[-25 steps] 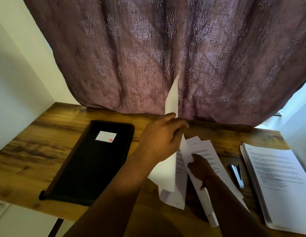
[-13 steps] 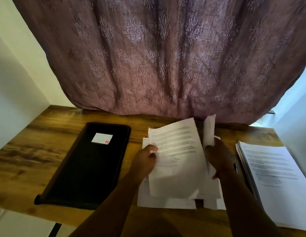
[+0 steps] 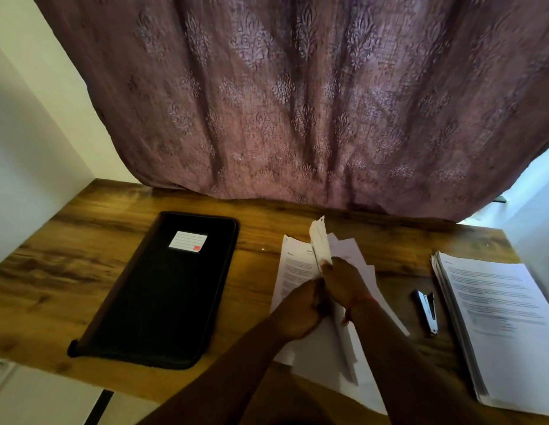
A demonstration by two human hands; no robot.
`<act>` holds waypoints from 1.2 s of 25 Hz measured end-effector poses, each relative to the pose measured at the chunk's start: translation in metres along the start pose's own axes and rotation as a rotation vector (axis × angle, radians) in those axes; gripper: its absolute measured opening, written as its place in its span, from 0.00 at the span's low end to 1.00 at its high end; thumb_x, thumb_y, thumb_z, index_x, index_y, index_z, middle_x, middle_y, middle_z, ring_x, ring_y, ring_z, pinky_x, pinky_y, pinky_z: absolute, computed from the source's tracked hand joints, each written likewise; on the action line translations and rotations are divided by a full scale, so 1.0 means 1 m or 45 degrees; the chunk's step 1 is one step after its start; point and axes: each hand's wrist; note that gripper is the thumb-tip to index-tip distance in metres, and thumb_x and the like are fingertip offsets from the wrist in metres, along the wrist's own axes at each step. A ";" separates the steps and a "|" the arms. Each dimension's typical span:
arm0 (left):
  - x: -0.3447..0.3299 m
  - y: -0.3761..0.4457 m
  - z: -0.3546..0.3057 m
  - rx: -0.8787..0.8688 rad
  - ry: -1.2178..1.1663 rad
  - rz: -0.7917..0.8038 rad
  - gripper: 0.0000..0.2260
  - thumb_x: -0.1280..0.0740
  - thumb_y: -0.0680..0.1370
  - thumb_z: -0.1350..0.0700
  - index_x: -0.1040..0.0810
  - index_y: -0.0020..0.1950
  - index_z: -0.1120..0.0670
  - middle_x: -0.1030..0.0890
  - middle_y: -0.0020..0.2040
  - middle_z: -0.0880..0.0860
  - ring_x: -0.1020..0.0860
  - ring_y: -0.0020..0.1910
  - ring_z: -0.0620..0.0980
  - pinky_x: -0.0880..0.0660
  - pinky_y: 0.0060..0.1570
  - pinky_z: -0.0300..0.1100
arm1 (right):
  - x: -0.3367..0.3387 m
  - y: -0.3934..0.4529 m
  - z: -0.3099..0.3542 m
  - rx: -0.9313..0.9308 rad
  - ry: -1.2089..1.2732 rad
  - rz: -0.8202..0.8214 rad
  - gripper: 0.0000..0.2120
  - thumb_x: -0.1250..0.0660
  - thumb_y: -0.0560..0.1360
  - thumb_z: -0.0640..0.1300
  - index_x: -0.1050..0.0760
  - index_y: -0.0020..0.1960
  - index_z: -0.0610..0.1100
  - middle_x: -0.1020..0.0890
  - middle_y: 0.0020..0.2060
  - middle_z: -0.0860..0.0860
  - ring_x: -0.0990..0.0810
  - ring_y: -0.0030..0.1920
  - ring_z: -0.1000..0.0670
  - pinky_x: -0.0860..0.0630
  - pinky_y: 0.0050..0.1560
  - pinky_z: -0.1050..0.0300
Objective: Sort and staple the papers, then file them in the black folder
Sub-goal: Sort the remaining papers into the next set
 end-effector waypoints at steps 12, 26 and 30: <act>0.013 0.025 0.082 0.342 0.310 -0.453 0.21 0.34 0.79 0.49 0.31 0.72 0.46 0.25 0.67 0.50 0.27 0.67 0.54 0.27 0.66 0.54 | 0.003 0.005 -0.015 -0.028 0.033 -0.143 0.12 0.34 0.77 0.37 0.25 0.60 0.44 0.20 0.57 0.45 0.21 0.58 0.42 0.23 0.58 0.45; 0.011 0.019 0.066 0.548 -0.682 -0.061 0.14 0.42 0.83 0.45 0.23 0.58 0.52 0.20 0.58 0.53 0.23 0.47 0.44 0.26 0.57 0.43 | -0.054 0.010 0.005 -0.138 -0.176 0.275 0.16 0.44 0.82 0.54 0.26 0.59 0.44 0.22 0.54 0.42 0.22 0.55 0.44 0.25 0.62 0.44; 0.012 0.024 0.080 0.486 -0.413 0.016 0.16 0.34 0.80 0.56 0.27 0.68 0.52 0.22 0.63 0.51 0.22 0.59 0.50 0.24 0.52 0.39 | -0.034 -0.003 -0.033 -0.194 -0.085 -0.196 0.13 0.41 0.81 0.53 0.24 0.57 0.45 0.21 0.57 0.44 0.21 0.56 0.45 0.23 0.59 0.45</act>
Point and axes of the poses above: each hand's wrist, its own y-axis towards the middle knuckle, its own x-axis out of the back of the hand, z = x × y
